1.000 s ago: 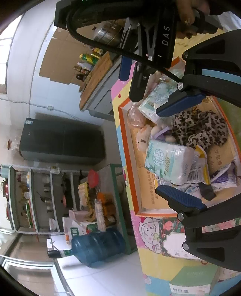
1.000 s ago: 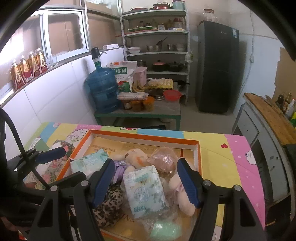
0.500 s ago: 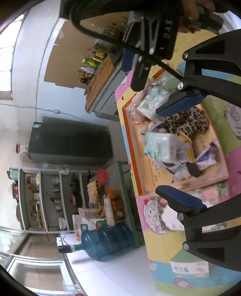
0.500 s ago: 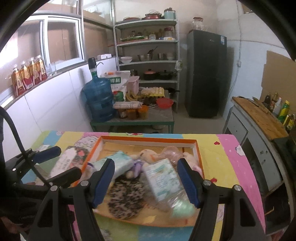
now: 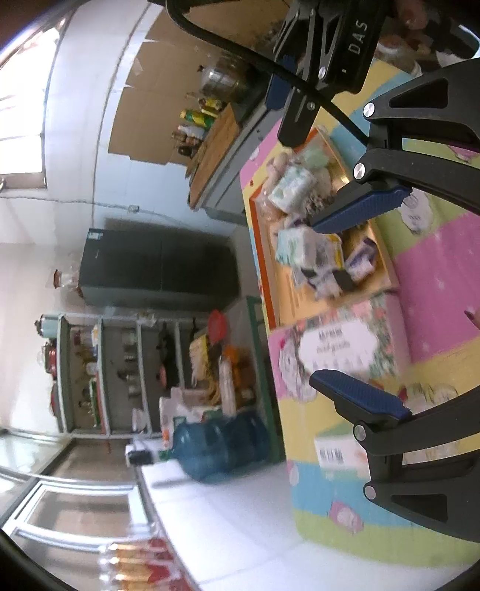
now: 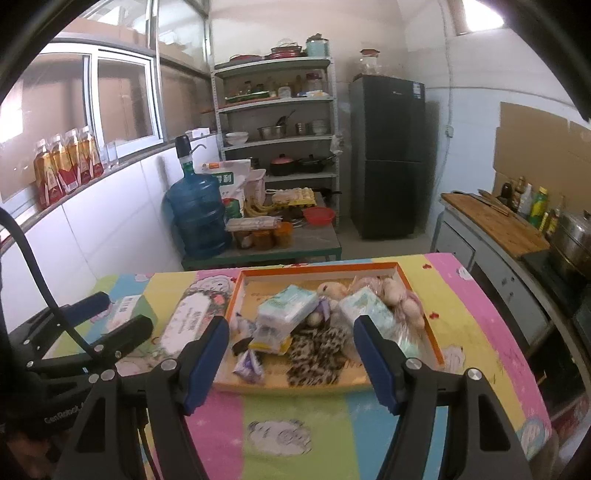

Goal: Organize soft objects

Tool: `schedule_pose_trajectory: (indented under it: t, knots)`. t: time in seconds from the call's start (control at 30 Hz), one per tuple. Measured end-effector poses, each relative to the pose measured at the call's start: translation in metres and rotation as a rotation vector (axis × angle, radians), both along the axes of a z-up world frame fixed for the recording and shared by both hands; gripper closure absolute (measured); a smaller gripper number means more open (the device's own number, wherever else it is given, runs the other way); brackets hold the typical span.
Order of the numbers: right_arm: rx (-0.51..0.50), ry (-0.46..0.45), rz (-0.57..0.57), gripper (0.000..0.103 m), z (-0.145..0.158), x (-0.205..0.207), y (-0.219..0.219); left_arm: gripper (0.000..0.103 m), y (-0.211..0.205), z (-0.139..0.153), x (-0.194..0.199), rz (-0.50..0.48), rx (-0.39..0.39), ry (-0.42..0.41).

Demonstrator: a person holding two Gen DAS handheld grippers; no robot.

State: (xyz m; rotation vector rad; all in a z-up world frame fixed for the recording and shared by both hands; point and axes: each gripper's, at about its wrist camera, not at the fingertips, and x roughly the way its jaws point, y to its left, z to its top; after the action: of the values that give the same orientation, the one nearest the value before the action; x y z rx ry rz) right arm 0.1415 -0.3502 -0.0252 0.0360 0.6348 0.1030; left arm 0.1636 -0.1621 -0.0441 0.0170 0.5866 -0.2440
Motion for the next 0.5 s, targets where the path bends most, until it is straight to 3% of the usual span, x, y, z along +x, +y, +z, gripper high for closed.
schedule_pose_trajectory:
  t: [0.3, 0.5]
  knots:
    - [-0.041, -0.018, -0.112, 0.033, 0.004, -0.064, 0.043, 0.026, 0.049, 0.023, -0.063, 0.054, 0.004, -0.055]
    - [-0.017, -0.017, -0.147, 0.033, 0.003, -0.097, 0.061, 0.026, 0.074, 0.038, -0.105, 0.013, -0.027, -0.076]
